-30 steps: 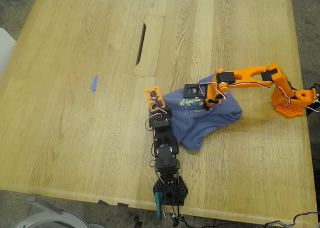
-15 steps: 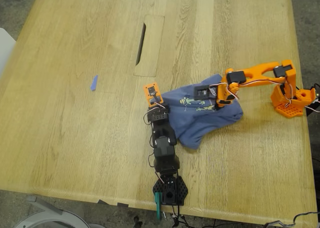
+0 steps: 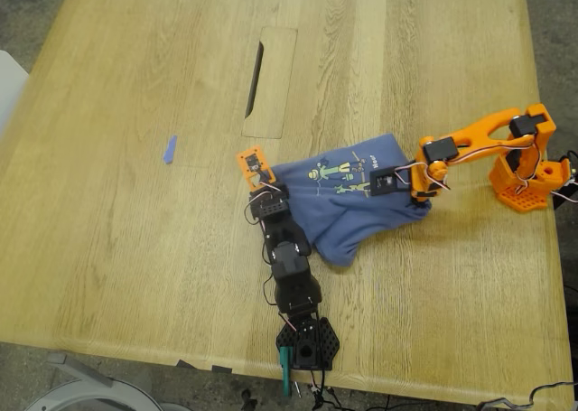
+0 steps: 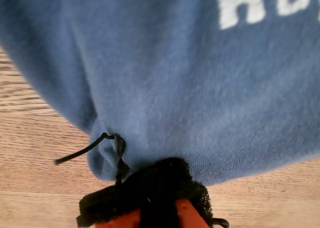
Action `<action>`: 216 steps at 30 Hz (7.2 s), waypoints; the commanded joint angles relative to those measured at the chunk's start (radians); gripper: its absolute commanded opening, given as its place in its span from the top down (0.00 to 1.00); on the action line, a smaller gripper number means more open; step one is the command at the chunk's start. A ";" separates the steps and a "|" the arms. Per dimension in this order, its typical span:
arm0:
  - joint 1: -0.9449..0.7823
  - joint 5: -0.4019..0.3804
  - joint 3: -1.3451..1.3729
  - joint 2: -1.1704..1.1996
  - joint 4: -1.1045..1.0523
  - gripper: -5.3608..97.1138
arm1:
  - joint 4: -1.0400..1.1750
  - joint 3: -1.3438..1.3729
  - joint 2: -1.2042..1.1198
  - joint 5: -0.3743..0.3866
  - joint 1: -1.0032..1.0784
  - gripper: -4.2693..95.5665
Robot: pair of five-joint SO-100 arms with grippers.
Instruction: Fold a T-shirt
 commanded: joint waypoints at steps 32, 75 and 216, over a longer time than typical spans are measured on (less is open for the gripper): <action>0.437 -0.017 0.377 0.442 -0.058 0.95 | 0.175 -1.344 -0.747 -0.032 0.130 0.96; -0.107 -0.014 0.071 0.225 0.011 0.95 | 0.101 -0.130 0.071 0.017 -0.011 0.95; -1.163 -0.143 0.974 2.057 1.212 0.95 | -0.249 1.641 1.821 -0.299 2.571 0.93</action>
